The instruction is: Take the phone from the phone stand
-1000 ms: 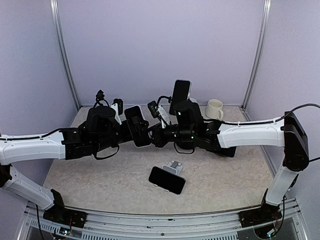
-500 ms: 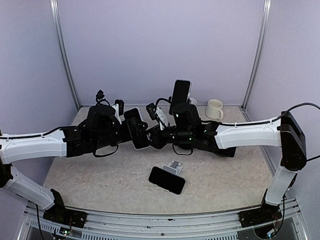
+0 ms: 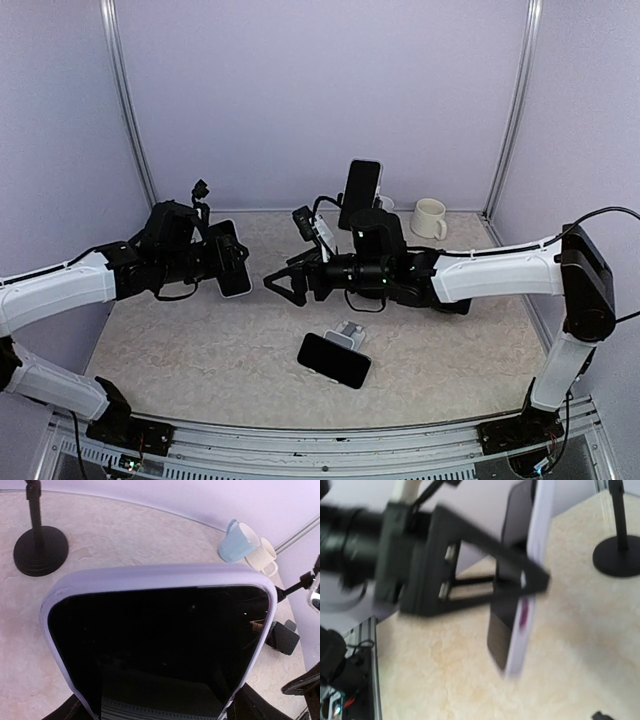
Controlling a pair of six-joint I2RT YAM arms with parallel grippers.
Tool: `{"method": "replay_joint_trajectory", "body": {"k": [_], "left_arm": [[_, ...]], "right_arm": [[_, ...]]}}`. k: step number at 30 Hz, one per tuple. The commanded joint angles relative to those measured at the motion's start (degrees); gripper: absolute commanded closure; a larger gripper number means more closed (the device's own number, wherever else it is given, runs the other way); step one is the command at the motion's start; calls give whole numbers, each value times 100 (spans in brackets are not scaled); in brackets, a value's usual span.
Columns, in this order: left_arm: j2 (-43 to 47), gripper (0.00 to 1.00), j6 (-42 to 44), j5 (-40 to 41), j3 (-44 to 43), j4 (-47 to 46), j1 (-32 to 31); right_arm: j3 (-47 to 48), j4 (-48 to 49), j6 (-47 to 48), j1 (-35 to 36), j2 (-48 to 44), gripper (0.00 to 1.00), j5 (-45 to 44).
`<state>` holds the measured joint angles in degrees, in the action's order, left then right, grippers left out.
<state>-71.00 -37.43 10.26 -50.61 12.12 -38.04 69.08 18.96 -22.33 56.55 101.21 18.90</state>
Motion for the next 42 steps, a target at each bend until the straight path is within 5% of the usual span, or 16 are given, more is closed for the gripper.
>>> {"method": "replay_joint_trajectory", "body": {"k": [1, 10, 23, 42], "left_arm": [[193, 52, 679, -636, 8, 511, 650], [-471, 57, 1768, -925, -405, 1540, 1732], [-1674, 60, 2748, -1217, -655, 1677, 2818], [-3511, 61, 3125, -990, -1594, 1820, 2803]], "right_arm": [[-330, 362, -28, -100, -376, 1, 239], [-850, 821, -156, -310, -655, 0, 563], [-1247, 919, -81, -361, -990, 0, 651], [-1599, 1092, -120, -373, -1273, 0, 734]]}}
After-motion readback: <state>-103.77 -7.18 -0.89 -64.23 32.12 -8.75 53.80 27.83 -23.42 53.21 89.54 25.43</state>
